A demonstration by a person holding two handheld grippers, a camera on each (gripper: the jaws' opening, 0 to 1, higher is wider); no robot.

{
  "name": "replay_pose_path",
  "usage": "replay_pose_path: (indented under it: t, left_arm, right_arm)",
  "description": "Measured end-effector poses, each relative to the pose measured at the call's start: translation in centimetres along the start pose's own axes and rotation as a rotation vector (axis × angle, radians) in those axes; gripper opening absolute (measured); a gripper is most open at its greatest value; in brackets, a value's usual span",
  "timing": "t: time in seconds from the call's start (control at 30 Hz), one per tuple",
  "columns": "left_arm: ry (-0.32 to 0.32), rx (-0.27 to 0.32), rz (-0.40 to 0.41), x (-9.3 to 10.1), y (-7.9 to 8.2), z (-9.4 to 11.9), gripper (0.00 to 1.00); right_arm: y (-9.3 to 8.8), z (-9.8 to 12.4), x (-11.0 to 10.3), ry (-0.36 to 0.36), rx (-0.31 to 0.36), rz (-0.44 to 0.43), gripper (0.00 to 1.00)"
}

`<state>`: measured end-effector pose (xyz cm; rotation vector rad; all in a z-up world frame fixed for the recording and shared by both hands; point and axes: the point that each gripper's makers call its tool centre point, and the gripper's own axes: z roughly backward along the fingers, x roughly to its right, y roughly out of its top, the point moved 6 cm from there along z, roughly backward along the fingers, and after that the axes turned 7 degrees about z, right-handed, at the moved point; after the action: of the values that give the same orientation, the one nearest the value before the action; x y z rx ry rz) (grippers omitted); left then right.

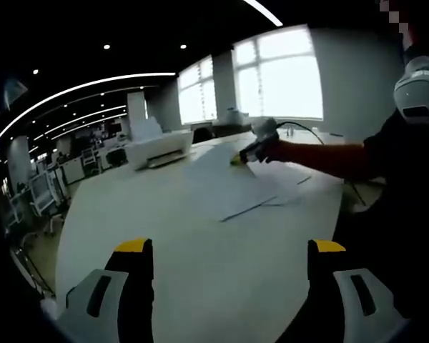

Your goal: Organize the stack of printing papers by aligning and flattening the scattered papers on the table

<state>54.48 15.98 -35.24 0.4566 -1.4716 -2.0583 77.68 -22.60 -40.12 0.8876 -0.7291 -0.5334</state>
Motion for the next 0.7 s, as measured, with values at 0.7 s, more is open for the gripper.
replay_pose_path:
  t: [0.7]
  left_arm:
    - [-0.01, 0.002, -0.013, 0.5, 0.5, -0.2, 0.91]
  right_arm:
    - [3.0, 3.4, -0.6, 0.02, 0.066, 0.06, 0.0]
